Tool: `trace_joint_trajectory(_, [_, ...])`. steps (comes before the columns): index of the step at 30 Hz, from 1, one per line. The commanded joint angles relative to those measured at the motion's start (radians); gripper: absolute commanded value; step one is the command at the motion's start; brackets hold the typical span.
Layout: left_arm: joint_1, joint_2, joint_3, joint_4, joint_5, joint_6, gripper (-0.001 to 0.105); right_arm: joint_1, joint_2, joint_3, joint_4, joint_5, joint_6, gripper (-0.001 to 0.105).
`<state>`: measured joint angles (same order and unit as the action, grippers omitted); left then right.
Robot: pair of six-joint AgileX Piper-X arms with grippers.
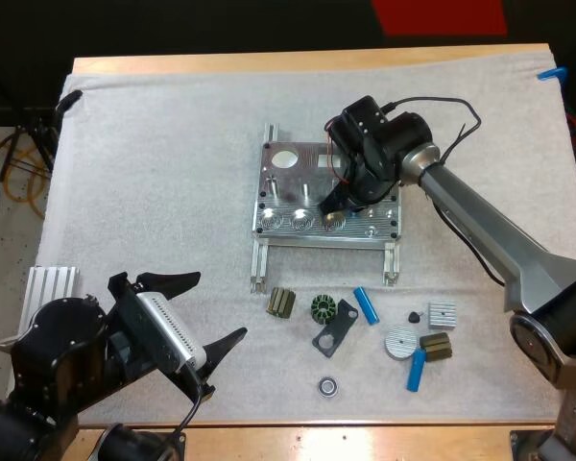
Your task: Load cells from left to right
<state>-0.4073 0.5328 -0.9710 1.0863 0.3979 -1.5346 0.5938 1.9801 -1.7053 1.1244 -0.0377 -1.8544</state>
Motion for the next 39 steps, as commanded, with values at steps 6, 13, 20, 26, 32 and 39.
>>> trace_joint_trajectory(6, [0.000,-0.005,0.000,-0.015,0.010,-0.011,0.078,0.005,0.044,0.001,0.012,-0.042,0.000,0.000])
trace_joint_trajectory(13, [0.000,-0.005,0.000,-0.015,0.010,-0.011,0.078,0.005,0.045,-0.001,0.005,-0.008,0.013,0.000])
trace_joint_trajectory(20, [0.000,-0.005,0.000,-0.015,0.010,-0.011,0.078,0.005,0.019,-0.011,-0.003,0.050,0.041,0.052])
trace_joint_trajectory(26, [0.000,-0.005,0.000,-0.015,0.010,-0.011,0.078,0.005,-0.043,-0.029,-0.009,0.050,0.033,0.076])
trace_joint_trajectory(32, [0.000,-0.005,0.000,-0.015,0.010,-0.011,0.078,0.005,-0.141,-0.029,-0.010,0.050,0.033,0.077])
trace_joint_trajectory(39, [0.000,-0.005,0.000,-0.015,0.010,-0.011,0.078,0.005,-0.273,-0.029,-0.010,0.050,0.011,0.067])
